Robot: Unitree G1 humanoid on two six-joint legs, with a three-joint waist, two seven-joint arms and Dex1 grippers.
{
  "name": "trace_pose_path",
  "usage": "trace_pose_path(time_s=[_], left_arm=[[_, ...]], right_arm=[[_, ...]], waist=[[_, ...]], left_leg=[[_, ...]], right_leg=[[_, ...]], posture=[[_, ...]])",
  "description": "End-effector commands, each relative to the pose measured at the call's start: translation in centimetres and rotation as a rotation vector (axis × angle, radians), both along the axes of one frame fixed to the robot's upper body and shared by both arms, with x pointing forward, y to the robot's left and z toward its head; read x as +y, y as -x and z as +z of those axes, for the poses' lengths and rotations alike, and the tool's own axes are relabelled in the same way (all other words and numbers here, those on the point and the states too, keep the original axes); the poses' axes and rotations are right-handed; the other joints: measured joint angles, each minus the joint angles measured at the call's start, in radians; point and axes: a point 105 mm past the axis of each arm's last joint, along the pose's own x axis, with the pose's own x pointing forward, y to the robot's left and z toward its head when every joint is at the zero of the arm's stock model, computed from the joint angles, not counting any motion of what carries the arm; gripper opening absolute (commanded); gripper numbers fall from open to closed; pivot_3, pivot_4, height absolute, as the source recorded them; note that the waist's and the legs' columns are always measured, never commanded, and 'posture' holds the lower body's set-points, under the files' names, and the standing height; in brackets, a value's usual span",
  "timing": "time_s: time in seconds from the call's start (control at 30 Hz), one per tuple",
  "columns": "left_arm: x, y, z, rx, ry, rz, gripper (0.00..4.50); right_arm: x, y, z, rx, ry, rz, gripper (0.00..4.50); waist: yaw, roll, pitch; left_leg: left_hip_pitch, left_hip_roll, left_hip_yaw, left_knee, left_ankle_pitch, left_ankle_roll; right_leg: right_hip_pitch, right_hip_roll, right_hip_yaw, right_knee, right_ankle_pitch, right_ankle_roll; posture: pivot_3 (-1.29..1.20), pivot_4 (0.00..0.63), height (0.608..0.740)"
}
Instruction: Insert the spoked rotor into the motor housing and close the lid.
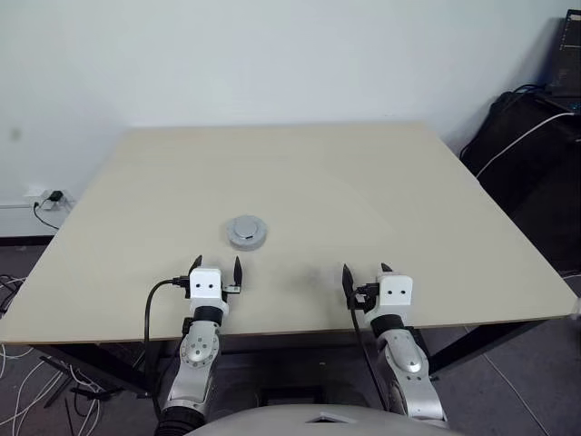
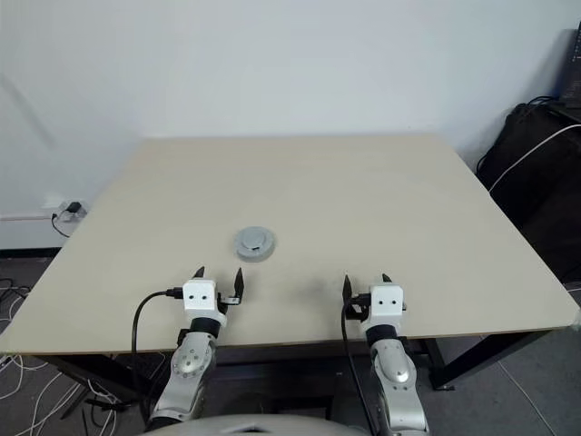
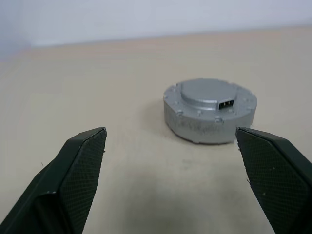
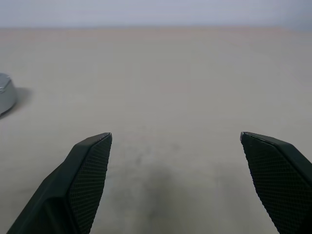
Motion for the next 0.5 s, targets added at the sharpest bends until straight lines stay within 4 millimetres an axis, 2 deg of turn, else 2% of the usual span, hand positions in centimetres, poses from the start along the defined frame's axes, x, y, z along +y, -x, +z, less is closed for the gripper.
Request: trace_pose_path(time_s=[0.03,0.5], left_arm=[[-0.05,-0.44,1.45,-0.079,0.021,-0.002,4.47],[-0.39,-0.17,0.64,-0.032,0.059,-0.035,4.47]], right_arm=[[0.19,-0.4,1.02,-0.061,-0.005,-0.001,4.5],[0.26,-0.63,0.84,-0.066,-0.041,-0.001,4.5]], waist=[[0.0,0.0,0.001],[-0.001,0.0,0.002]], left_leg=[[0.0,0.0,0.0,0.0,0.0,0.0],[0.0,0.0,0.0,0.0,0.0,0.001]], right_leg=[[0.0,0.0,0.0,0.0,0.0,0.0],[0.0,0.0,-0.003,0.0,0.0,0.0]], posture=[[0.0,0.0,0.74],[0.0,0.0,0.74]])
